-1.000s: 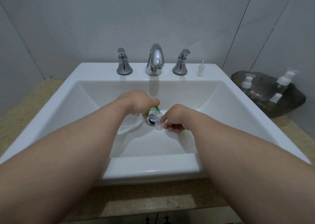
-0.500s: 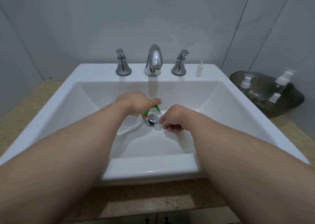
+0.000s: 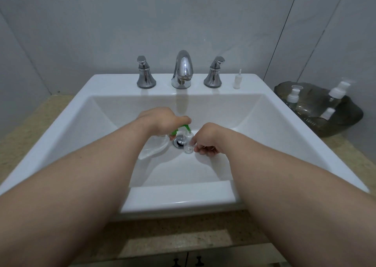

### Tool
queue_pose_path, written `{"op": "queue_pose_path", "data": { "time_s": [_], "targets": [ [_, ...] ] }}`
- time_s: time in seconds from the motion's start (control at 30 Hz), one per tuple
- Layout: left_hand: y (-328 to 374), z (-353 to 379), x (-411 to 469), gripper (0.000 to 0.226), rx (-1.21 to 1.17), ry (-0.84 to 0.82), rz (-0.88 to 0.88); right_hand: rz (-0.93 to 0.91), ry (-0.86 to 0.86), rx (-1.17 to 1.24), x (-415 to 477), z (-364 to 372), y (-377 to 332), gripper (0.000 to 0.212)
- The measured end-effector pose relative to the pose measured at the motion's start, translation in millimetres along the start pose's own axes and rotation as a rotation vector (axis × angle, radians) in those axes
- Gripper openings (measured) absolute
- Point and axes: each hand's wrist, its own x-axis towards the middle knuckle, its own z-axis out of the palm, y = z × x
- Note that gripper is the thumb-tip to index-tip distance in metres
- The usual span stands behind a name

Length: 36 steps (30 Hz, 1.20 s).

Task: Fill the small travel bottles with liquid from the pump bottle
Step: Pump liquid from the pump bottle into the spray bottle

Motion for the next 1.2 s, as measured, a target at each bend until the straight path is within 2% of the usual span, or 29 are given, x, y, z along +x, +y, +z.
{"op": "queue_pose_path", "data": {
  "time_s": [0.6, 0.73, 0.9, 1.2],
  "targets": [
    [2.8, -5.0, -2.7, 0.057, 0.012, -0.023, 0.024, -0.014, -0.024, 0.017, -4.1, 0.9, -0.3, 0.035],
    [2.6, -3.9, -1.1, 0.059, 0.004, -0.021, 0.005, -0.011, -0.024, 0.007, -3.4, 0.8, -1.1, 0.037],
    [-1.3, 0.2, 2.2, 0.075, -0.026, -0.005, -0.011, 0.002, -0.034, -0.01, -2.4, 1.1, -2.2, 0.039],
    [-0.4, -1.0, -0.1, 0.073, -0.021, -0.006, -0.013, -0.009, -0.03, -0.019, -3.2, 0.4, -1.2, 0.037]
  ]
}}
